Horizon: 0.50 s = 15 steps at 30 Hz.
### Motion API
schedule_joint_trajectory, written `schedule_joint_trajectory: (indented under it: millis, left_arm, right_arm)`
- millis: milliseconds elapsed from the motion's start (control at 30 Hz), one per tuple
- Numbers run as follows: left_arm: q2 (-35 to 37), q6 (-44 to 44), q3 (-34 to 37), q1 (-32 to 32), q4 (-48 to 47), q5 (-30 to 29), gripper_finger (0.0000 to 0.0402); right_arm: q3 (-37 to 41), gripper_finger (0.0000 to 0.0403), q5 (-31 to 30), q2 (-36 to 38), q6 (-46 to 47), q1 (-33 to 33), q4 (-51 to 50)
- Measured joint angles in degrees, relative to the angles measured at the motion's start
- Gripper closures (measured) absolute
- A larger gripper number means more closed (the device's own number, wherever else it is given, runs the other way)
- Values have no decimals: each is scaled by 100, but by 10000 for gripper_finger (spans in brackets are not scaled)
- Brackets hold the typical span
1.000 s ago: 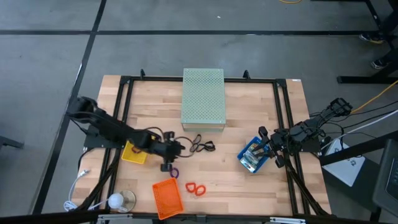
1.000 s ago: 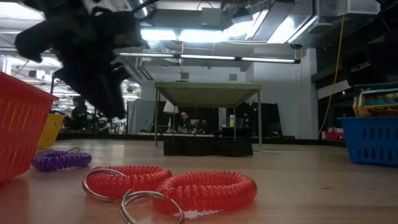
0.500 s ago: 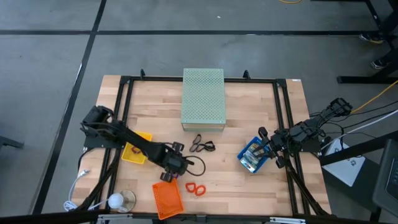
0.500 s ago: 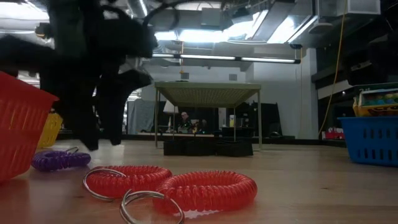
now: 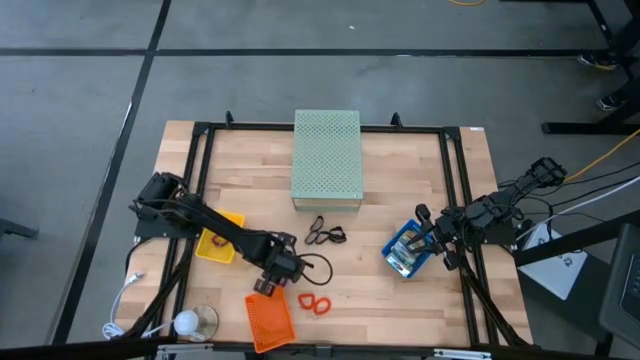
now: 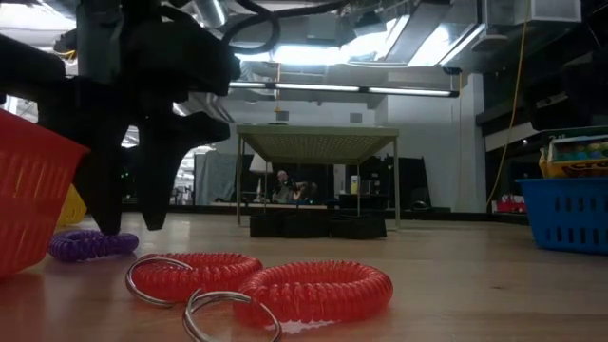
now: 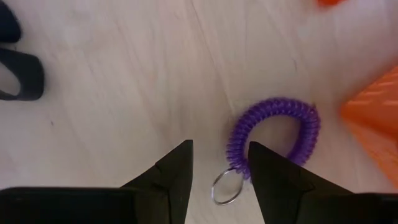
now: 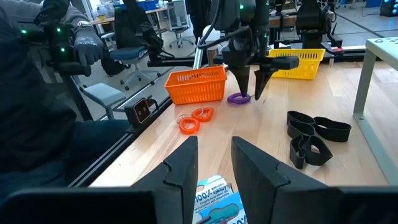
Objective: Pick & Place Office Desk Supplies
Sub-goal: Put the violet spring keychain into the yellow bin
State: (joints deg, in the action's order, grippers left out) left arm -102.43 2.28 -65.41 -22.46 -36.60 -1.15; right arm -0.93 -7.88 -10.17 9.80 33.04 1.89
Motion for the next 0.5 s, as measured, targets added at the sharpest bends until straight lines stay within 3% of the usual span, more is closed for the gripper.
schedule_joint_trajectory:
  millis: [500]
  left_arm:
    - [0, -157, 225, 109, 17, 345, 266]
  right_arm:
    - [0, 305, -2, -225, 4, 0, 0]
